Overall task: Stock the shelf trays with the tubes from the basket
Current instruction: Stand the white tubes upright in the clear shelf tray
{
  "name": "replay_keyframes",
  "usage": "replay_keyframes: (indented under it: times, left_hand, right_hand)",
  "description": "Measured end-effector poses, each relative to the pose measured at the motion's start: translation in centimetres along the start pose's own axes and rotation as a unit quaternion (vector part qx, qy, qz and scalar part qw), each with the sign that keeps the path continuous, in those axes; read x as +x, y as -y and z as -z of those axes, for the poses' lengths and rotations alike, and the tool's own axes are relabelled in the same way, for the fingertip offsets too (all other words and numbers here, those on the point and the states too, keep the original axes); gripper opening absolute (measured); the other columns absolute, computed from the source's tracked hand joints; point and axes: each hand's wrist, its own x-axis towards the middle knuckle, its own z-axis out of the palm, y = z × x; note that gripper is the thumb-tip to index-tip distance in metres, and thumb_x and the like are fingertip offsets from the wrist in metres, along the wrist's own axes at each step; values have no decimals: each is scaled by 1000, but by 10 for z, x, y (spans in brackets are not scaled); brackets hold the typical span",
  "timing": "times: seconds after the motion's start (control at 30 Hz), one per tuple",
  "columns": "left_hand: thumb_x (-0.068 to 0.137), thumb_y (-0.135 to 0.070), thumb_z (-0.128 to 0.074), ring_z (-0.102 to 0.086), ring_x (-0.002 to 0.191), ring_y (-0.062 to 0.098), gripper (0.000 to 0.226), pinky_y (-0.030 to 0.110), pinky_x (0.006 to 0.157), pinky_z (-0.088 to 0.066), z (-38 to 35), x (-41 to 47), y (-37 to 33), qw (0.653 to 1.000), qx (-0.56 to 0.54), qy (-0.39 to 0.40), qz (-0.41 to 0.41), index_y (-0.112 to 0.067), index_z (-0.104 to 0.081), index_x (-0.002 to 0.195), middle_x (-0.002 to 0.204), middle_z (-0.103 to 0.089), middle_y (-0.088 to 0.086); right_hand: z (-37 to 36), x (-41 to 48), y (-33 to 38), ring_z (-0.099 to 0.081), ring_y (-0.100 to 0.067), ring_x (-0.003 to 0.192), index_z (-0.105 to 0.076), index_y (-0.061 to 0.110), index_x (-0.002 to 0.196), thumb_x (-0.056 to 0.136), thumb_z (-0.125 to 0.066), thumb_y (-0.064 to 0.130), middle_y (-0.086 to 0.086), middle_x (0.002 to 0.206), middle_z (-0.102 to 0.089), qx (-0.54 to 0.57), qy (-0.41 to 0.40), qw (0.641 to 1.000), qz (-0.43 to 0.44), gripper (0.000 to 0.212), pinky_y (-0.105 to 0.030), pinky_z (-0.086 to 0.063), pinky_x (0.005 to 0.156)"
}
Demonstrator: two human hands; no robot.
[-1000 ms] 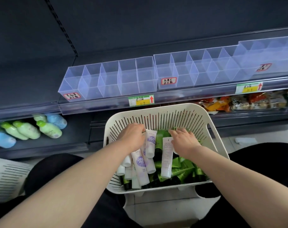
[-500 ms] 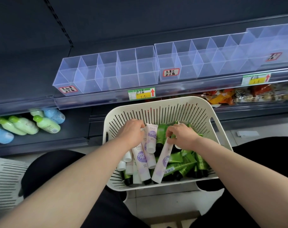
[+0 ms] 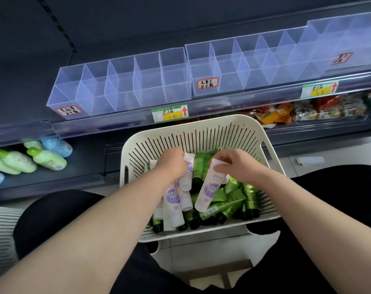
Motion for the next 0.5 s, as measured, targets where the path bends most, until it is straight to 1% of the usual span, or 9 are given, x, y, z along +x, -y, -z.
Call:
replay_keyframes:
  times: [0.07, 0.1, 0.13, 0.2, 0.23, 0.33, 0.4, 0.43, 0.5]
  left_hand:
    - [91, -27, -64, -59, 92, 25, 21, 33, 74, -46, -4, 8, -6, 1000, 11, 5, 20, -12, -61, 104, 102, -63, 7]
    - [91, -29, -65, -58, 88, 25, 21, 33, 70, -44, -6, 11, -9, 999, 14, 5, 29, -11, -59, 101, 99, -63, 7]
    - [91, -31, -65, -57, 85, 24, 22, 32, 68, -42, -7, 14, -11, 999, 16, 3, 38, -11, -58, 99, 96, -61, 7]
    - [90, -32, -66, -54, 83, 23, 25, 32, 66, -40, -9, 17, -14, 998, 17, 6, 60, -12, -55, 99, 92, -57, 5]
    - [89, -32, -67, -54, 83, 23, 27, 32, 67, -41, -10, 18, -15, 997, 15, 9, 72, -12, -54, 100, 92, -55, 5]
    - [83, -30, -75, -52, 84, 22, 37, 31, 68, -41, -15, 18, -16, 994, 4, 27, 102, -10, -55, 106, 95, -56, 5]
    - [78, -29, -78, -55, 85, 22, 41, 30, 67, -42, -15, 18, -15, 991, -16, 53, 123, -10, -58, 108, 97, -59, 5]
    - [75, -28, -80, -58, 86, 22, 41, 29, 67, -42, -14, 17, -15, 988, -30, 71, 134, -11, -60, 107, 98, -60, 5]
    - [71, -26, -81, -61, 88, 22, 43, 28, 68, -45, -13, 13, -15, 982, -48, 106, 149, -12, -62, 107, 100, -63, 5]
  right_hand:
    - [13, -2, 2, -63, -15, 87, -66, 22, 96, 90, -61, 18, 5, 92, -67, 21, -38, 999, 6, 9, -39, -54, 81]
    - [18, -3, 2, -63, -15, 87, -67, 22, 97, 90, -62, 18, 6, 93, -67, 22, -56, 998, 12, 10, -37, -54, 79]
    - [22, -4, 3, -62, -13, 87, -67, 21, 100, 90, -62, 18, 7, 93, -67, 17, -77, 997, 20, 12, -32, -54, 76]
    - [27, -4, 3, -60, -10, 84, -67, 20, 105, 89, -63, 17, 7, 92, -66, -1, -124, 992, 30, 17, -20, -48, 68]
    - [28, -4, 3, -60, -9, 84, -67, 20, 106, 88, -64, 17, 7, 93, -66, -3, -141, 990, 32, 19, -18, -47, 68]
    - [20, -1, 1, -61, -10, 86, -70, 18, 104, 85, -68, 17, 7, 93, -68, -18, -140, 989, 41, 19, -22, -48, 73]
    - [11, 1, 0, -62, -11, 87, -70, 18, 103, 85, -67, 16, 6, 93, -69, -13, -132, 990, 53, 18, -21, -47, 72]
    - [7, 2, 0, -62, -11, 87, -70, 19, 105, 86, -66, 15, 5, 95, -69, -12, -133, 989, 59, 20, -19, -46, 70]
    - [3, 4, -1, -60, -9, 87, -67, 20, 113, 86, -63, 11, 5, 98, -69, -15, -130, 989, 63, 29, -9, -41, 64]
